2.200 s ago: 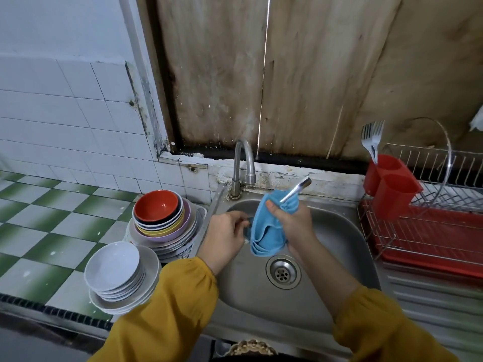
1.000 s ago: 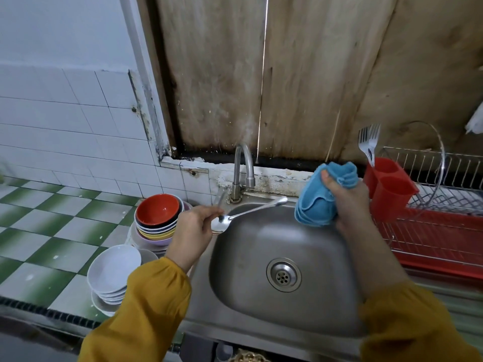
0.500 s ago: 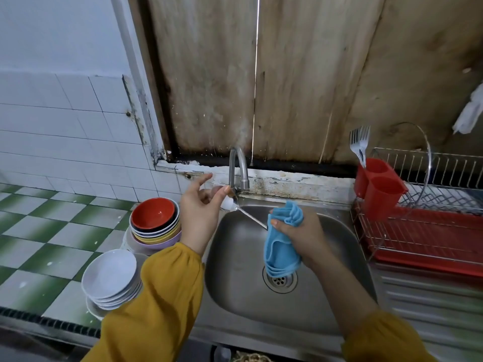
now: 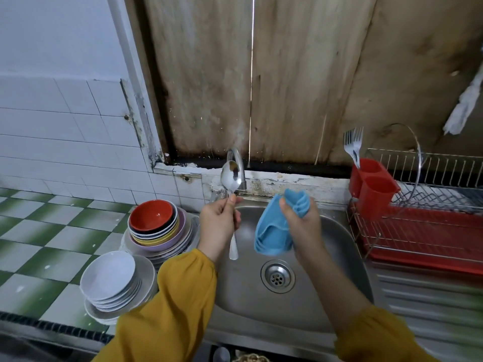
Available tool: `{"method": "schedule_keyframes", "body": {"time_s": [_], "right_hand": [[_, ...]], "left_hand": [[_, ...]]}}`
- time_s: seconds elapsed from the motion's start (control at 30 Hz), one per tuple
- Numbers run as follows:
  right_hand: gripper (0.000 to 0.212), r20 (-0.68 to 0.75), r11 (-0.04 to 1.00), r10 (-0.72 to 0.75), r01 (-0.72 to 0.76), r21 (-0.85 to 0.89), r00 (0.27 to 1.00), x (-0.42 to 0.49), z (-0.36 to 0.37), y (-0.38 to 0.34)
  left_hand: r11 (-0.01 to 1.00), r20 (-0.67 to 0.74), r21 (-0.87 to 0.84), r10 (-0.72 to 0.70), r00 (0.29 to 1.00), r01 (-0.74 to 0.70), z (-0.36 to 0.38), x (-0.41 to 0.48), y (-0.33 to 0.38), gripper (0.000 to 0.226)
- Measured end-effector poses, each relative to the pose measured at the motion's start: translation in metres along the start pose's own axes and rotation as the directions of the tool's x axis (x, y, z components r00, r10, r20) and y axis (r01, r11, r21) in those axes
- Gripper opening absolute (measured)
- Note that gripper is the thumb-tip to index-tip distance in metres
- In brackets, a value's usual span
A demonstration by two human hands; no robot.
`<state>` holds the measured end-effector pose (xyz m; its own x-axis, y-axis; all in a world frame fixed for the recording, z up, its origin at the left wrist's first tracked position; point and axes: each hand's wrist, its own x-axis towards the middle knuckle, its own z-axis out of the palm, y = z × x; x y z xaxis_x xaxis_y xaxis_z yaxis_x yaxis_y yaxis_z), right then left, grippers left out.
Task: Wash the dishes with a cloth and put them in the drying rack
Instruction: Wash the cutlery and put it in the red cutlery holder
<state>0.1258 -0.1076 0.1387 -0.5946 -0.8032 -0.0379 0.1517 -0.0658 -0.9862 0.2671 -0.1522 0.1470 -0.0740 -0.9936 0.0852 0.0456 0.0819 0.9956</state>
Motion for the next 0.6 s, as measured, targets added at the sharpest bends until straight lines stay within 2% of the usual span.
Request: {"method": "schedule_keyframes", "body": {"time_s": [0.07, 0.13, 0.2, 0.27, 0.3, 0.37, 0.4, 0.43, 0.5, 0.53, 0.57, 0.6], "right_hand": [[0.019, -0.05, 0.991, -0.13, 0.131, 0.034, 0.99, 0.007, 0.003, -0.015], [0.021, -0.058, 0.94, -0.339, 0.341, 0.023, 0.939, 0.011, 0.009, -0.026], [0.025, 0.107, 0.843, -0.513, 0.523, -0.125, 0.852, 0.014, 0.015, -0.026], [0.025, 0.352, 0.64, -0.549, 0.652, -0.407, 0.758, 0.02, 0.02, -0.017], [0.025, 0.396, 0.565, -0.543, 0.671, -0.481, 0.741, 0.026, 0.021, -0.013], [0.027, 0.304, 0.572, -0.544, 0.611, -0.547, 0.782, 0.035, 0.018, -0.012], [0.029, 0.248, 0.573, -0.576, 0.601, -0.557, 0.779, 0.036, 0.016, -0.013], [0.033, 0.238, 0.538, -0.628, 0.634, -0.556, 0.741, 0.035, 0.016, -0.013], [0.041, 0.34, 0.409, -0.705, 0.749, -0.521, 0.622, 0.031, 0.017, -0.009], [0.042, 0.384, 0.375, -0.714, 0.782, -0.497, 0.586, 0.031, 0.017, -0.008], [0.04, 0.384, 0.396, -0.708, 0.783, -0.479, 0.592, 0.031, 0.017, -0.009], [0.036, 0.337, 0.467, -0.685, 0.744, -0.477, 0.646, 0.032, 0.016, -0.012]], "left_hand": [[0.999, 0.048, 0.05, -0.003, 0.999, 0.001, 0.001, 0.0, -0.002, 0.027], [0.986, 0.101, 0.159, 0.023, 0.995, -0.039, 0.005, -0.003, -0.003, 0.032], [0.951, 0.177, 0.276, 0.094, 0.98, -0.141, 0.01, -0.007, -0.004, 0.04], [0.882, 0.248, 0.393, 0.17, 0.954, -0.26, 0.011, -0.008, -0.002, 0.042], [0.843, 0.268, 0.449, 0.191, 0.944, -0.298, 0.01, -0.008, -0.001, 0.043], [0.794, 0.303, 0.507, 0.2, 0.932, -0.335, 0.006, -0.006, 0.0, 0.045], [0.785, 0.32, 0.513, 0.199, 0.926, -0.346, 0.004, -0.006, 0.001, 0.045], [0.78, 0.331, 0.517, 0.197, 0.923, -0.352, 0.003, -0.006, 0.002, 0.045], [0.776, 0.343, 0.52, 0.195, 0.919, -0.358, 0.003, -0.006, 0.003, 0.045], [0.782, 0.345, 0.51, 0.196, 0.918, -0.358, 0.002, -0.006, 0.002, 0.045], [0.792, 0.348, 0.495, 0.197, 0.917, -0.358, 0.0, -0.006, 0.0, 0.044], [0.803, 0.35, 0.48, 0.193, 0.917, -0.352, -0.002, -0.006, 0.0, 0.042]]}}
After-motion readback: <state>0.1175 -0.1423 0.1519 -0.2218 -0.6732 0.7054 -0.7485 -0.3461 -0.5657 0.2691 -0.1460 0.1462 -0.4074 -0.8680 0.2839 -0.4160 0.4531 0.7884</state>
